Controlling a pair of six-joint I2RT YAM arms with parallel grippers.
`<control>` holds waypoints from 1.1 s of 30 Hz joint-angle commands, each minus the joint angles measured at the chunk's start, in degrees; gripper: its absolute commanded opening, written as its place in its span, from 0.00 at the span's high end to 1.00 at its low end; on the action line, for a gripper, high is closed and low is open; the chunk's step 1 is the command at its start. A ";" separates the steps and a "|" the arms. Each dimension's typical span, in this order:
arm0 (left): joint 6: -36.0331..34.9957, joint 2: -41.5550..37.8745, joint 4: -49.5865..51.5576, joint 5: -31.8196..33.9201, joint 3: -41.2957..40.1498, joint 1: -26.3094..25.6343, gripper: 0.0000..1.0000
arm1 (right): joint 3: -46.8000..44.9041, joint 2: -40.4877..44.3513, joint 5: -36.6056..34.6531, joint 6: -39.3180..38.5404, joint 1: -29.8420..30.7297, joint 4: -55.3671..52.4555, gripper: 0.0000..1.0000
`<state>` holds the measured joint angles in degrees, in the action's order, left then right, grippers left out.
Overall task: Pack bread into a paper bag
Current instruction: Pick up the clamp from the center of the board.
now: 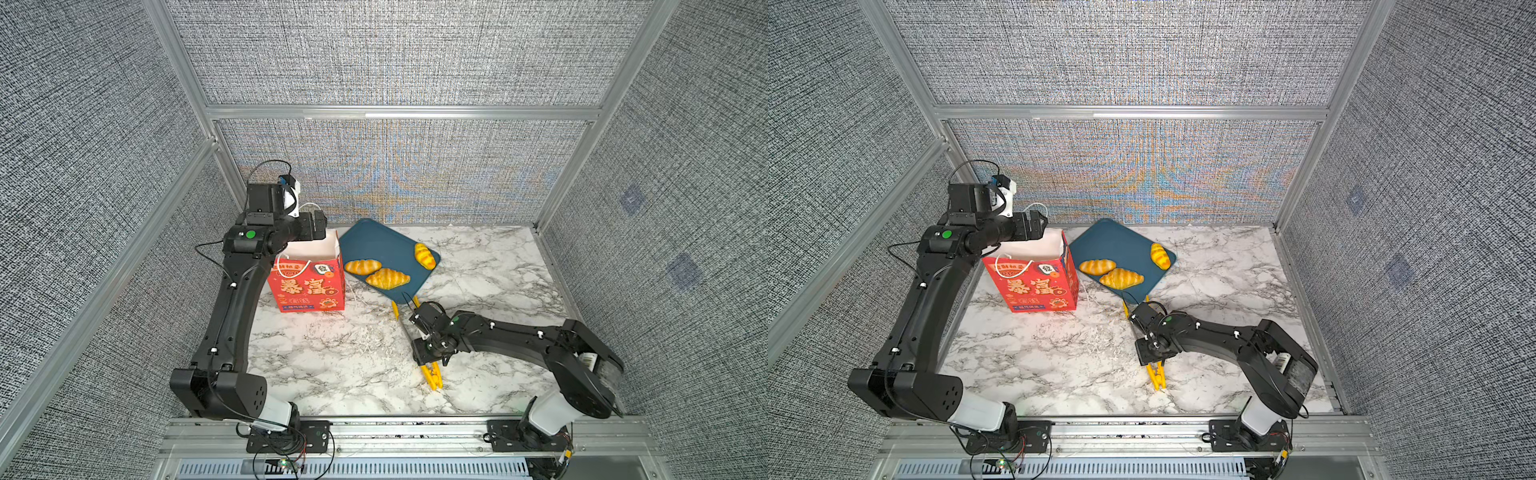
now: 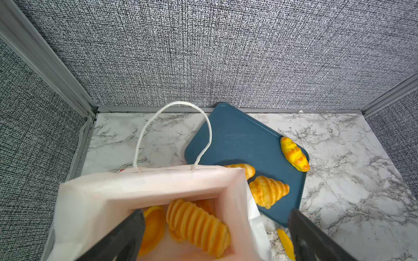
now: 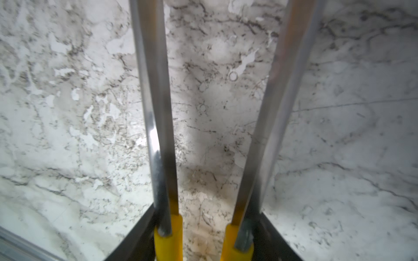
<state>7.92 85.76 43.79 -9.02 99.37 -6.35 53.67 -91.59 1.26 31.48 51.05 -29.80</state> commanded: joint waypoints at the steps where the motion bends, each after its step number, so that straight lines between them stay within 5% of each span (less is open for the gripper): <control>1: -0.38 0.00 -0.31 -0.36 0.29 0.00 0.00 | 0.29 1.76 -1.44 1.41 0.08 -2.12 0.41; 23: -0.20 -0.54 -0.55 -0.49 0.37 -0.42 0.00 | 6.42 10.91 -7.16 -1.86 -4.37 -4.37 0.39; 33: -0.58 -0.24 0.30 -0.14 2.27 -0.51 0.00 | 13.85 2.17 -0.15 -7.81 -8.28 1.27 0.36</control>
<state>7.94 85.67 43.88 -9.17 100.95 -6.85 66.19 -87.99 -2.26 25.85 42.78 -32.75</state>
